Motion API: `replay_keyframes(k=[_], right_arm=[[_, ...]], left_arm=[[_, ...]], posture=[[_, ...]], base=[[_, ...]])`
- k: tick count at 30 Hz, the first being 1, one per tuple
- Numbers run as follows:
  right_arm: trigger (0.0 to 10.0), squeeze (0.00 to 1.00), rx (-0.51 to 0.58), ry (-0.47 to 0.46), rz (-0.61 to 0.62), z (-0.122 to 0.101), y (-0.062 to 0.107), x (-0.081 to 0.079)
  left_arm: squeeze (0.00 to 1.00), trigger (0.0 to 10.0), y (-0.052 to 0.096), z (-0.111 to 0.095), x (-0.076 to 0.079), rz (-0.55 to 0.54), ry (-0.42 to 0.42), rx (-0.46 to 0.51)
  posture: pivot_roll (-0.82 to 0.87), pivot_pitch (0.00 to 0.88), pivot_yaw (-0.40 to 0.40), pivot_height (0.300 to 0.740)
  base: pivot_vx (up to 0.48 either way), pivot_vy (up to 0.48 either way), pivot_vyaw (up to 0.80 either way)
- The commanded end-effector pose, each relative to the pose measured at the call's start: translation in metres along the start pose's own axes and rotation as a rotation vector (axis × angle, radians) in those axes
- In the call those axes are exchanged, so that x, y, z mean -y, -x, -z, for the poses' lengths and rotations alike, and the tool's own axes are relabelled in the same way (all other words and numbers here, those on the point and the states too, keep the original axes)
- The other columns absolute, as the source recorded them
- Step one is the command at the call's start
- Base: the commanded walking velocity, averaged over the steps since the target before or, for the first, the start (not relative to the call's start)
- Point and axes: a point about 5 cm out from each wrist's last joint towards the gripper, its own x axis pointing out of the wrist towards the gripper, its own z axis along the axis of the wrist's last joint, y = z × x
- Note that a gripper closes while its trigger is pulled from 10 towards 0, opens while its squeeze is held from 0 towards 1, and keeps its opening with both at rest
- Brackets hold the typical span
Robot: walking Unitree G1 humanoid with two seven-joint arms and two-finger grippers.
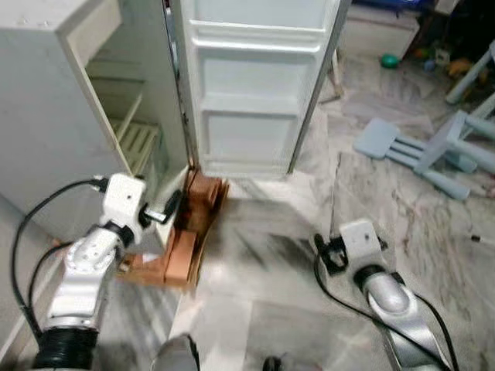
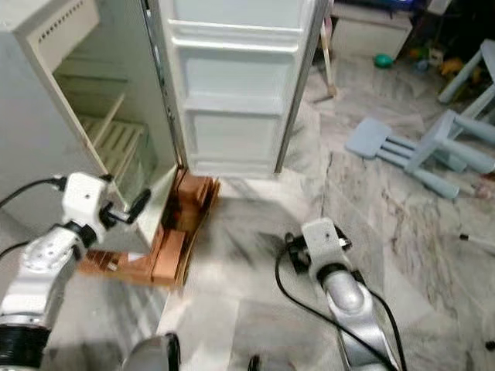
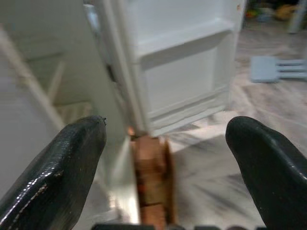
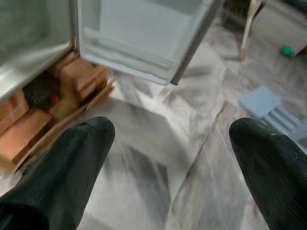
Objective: Restocking fridge
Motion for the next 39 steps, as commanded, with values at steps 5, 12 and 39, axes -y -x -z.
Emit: replay_keyframes(k=[5, 12, 39], right_arm=[[10.0, 0.00, 0.082, 0.022, 0.087, -0.018, -0.006, 0.021], [10.0, 0.00, 0.081, -0.023, 0.138, -0.021, -0.012, 0.023], [10.0, 0.00, 0.332, -0.258, 0.106, -0.056, -0.012, 0.009]], left_arm=[[0.00, 10.0, 0.019, 0.008, 0.001, -0.069, 0.035, -0.071], [0.00, 10.0, 0.017, 0.004, 0.006, -0.069, 0.002, -0.076], [0.00, 10.0, 0.003, 0.005, 0.017, -0.077, 0.132, -0.021]], posture=[[0.09, 0.094, -0.008, 0.740], [0.08, 0.094, -0.012, 0.740], [0.02, 0.043, -0.038, 0.740]], base=[[0.114, -0.418, 0.00], [0.292, -0.378, 0.00], [0.413, -0.154, -0.33]])
